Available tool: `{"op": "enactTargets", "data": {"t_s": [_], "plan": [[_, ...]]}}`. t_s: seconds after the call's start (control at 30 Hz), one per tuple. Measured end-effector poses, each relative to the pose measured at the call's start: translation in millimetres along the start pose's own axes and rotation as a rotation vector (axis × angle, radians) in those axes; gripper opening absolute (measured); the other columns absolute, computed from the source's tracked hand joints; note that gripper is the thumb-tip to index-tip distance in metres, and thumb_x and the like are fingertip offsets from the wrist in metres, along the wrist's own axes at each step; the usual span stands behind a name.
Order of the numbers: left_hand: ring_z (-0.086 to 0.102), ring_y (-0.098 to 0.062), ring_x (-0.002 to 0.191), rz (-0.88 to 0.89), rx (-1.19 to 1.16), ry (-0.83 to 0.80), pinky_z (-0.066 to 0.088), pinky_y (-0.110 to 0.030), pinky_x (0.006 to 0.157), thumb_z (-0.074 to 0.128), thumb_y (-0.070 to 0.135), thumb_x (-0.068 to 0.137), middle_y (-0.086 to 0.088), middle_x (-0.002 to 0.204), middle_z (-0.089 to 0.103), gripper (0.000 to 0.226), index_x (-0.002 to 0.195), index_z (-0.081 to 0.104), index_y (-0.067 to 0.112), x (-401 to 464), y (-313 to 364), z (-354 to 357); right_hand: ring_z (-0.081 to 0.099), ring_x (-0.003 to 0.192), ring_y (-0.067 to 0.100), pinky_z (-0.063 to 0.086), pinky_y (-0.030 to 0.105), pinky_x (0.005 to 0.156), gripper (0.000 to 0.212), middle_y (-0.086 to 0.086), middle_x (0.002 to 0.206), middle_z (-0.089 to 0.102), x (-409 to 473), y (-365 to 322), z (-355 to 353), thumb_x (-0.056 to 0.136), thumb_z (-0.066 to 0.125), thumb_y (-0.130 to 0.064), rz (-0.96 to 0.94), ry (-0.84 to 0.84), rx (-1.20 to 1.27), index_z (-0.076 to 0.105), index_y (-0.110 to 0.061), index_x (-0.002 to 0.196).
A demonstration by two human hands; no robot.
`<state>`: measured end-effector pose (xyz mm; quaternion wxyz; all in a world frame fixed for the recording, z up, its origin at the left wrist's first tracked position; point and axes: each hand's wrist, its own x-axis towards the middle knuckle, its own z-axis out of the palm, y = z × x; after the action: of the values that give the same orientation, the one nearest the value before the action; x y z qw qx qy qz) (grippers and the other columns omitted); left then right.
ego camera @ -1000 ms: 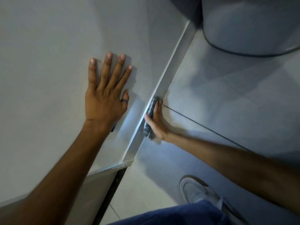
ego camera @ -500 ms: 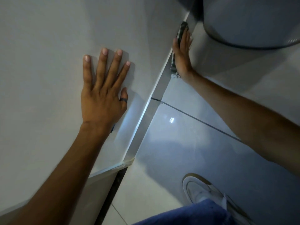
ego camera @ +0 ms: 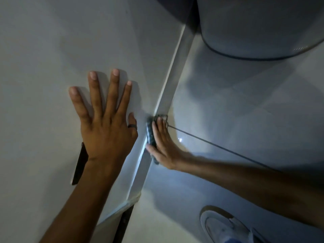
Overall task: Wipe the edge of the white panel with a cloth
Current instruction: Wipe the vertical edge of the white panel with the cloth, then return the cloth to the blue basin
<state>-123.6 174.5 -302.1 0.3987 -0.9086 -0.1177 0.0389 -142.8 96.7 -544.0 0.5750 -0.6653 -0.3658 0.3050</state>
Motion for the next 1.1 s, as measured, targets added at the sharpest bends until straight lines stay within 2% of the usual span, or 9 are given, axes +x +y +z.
{"op": "enactTargets", "data": {"t_s": [0.2,0.3,0.43,0.53,0.6,0.73,0.9,1.0,1.1], "plan": [[-0.024,-0.034,0.160,0.005,-0.042,0.014,-0.042,-0.051,0.116,0.034,0.047,0.111,-0.005,0.182,-0.015,0.078,0.176,-0.004,0.028,11,21,17,0.007,0.159,0.033,0.011,0.053,0.130,0.070,0.019,0.171,0.010,141,6,-106,0.105,0.040,-0.040,0.151,0.631,0.095,0.010,-0.010,0.161],[-0.026,-0.032,0.158,0.001,-0.068,0.011,-0.039,-0.052,0.119,0.035,0.049,0.110,-0.006,0.182,-0.013,0.081,0.176,-0.003,0.024,15,29,26,0.017,0.158,0.035,0.020,0.057,0.127,0.064,0.021,0.169,0.018,168,18,-139,0.106,0.045,-0.028,0.113,0.761,0.065,0.018,-0.003,0.159],[-0.015,-0.037,0.164,-0.013,-0.081,0.013,-0.028,-0.053,0.124,0.033,0.048,0.112,-0.007,0.183,0.003,0.076,0.177,0.007,0.019,15,32,26,0.009,0.160,0.033,0.017,0.061,0.127,0.062,0.016,0.172,0.008,146,1,-115,0.105,0.035,-0.018,0.179,0.644,0.173,0.010,-0.010,0.161],[-0.007,-0.033,0.162,-0.042,-0.130,0.011,-0.022,-0.052,0.126,0.031,0.048,0.114,-0.006,0.180,0.020,0.069,0.175,0.022,0.017,21,37,12,0.024,0.154,0.022,0.026,0.039,0.126,0.065,0.006,0.171,0.017,99,-34,-70,0.102,0.036,-0.002,0.376,0.584,0.313,0.016,-0.019,0.161],[-0.006,-0.029,0.161,-0.053,-0.213,-0.054,-0.033,-0.046,0.125,0.029,0.048,0.115,-0.005,0.181,0.017,0.068,0.175,0.020,0.018,23,37,3,0.047,0.135,0.020,0.044,0.034,0.110,0.064,-0.003,0.164,0.034,50,-53,-44,0.104,0.043,-0.003,0.566,0.408,0.423,0.024,-0.028,0.160],[0.005,-0.034,0.168,-0.029,-0.464,-0.265,-0.033,-0.038,0.126,0.025,0.050,0.116,-0.012,0.182,0.008,0.068,0.176,0.016,0.018,20,19,-24,0.067,0.093,0.022,0.057,0.035,0.078,0.067,0.020,0.132,0.068,-36,-105,-62,0.096,0.044,-0.002,0.897,0.047,0.561,0.045,-0.043,0.148],[-0.004,-0.045,0.166,-0.101,-0.692,-0.545,-0.003,-0.064,0.134,0.023,0.058,0.112,-0.015,0.182,-0.002,0.077,0.177,0.009,0.019,16,-5,-110,0.065,0.056,0.014,0.063,0.040,0.059,0.060,0.016,0.097,0.069,-72,-214,-187,0.099,0.044,-0.008,0.988,-0.006,0.187,0.036,-0.034,0.153],[0.001,-0.046,0.166,-0.175,-0.789,-0.507,0.005,-0.066,0.134,0.030,0.056,0.113,-0.015,0.182,0.004,0.075,0.176,0.014,0.019,32,-23,-170,0.070,0.107,0.025,0.053,0.036,0.103,0.060,0.026,0.140,0.057,-58,-288,-272,0.098,0.045,0.008,0.674,-0.016,-0.017,0.035,-0.011,0.154],[0.004,-0.048,0.165,-0.313,-0.857,-0.433,0.005,-0.064,0.134,0.038,0.050,0.115,-0.017,0.181,0.010,0.072,0.175,0.020,0.017,62,-36,-222,0.024,0.155,0.038,0.021,0.048,0.129,0.072,0.022,0.165,0.029,-21,-353,-339,0.088,0.043,0.019,0.258,-0.050,-0.232,0.030,-0.001,0.156]]}}
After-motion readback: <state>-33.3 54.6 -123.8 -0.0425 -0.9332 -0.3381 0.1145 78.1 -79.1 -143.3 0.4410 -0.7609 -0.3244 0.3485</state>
